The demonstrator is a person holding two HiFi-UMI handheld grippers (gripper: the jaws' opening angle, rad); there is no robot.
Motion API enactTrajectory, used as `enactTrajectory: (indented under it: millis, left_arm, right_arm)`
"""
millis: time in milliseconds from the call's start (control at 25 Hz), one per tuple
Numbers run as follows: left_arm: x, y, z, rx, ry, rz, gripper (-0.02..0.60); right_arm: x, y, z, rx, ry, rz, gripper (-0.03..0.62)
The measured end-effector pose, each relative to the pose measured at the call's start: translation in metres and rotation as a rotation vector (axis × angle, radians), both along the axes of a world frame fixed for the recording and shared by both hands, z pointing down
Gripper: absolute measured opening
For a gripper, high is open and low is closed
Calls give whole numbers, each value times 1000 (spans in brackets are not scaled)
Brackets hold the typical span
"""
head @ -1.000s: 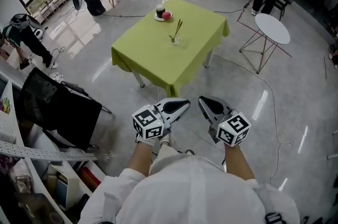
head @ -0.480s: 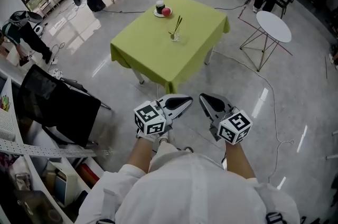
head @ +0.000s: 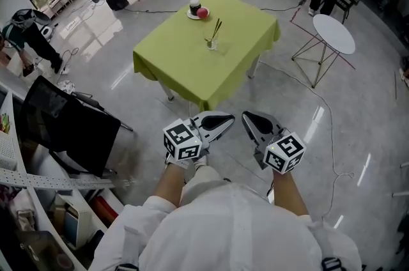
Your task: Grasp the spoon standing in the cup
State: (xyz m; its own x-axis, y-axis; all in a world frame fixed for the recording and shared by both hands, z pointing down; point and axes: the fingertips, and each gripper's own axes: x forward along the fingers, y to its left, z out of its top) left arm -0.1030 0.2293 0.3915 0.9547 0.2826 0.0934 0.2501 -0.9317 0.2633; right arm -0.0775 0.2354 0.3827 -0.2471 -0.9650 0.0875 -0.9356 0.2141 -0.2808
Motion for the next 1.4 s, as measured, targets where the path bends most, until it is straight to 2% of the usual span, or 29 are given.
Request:
enactTrajectory:
  millis: [320,1120,1400]
  left_arm:
    - [18,-39,9,-15,-1,-13,6]
    - [71,-270,21,-43,-18,17,6]
    - [76,-307,28,-50,-25,40,6]
  right_arm:
    - [18,-36,9,-17,5,0,5]
    - [73,-262,25,-57,-18,51,6]
    - [72,-298,28,-81,-1,64,6]
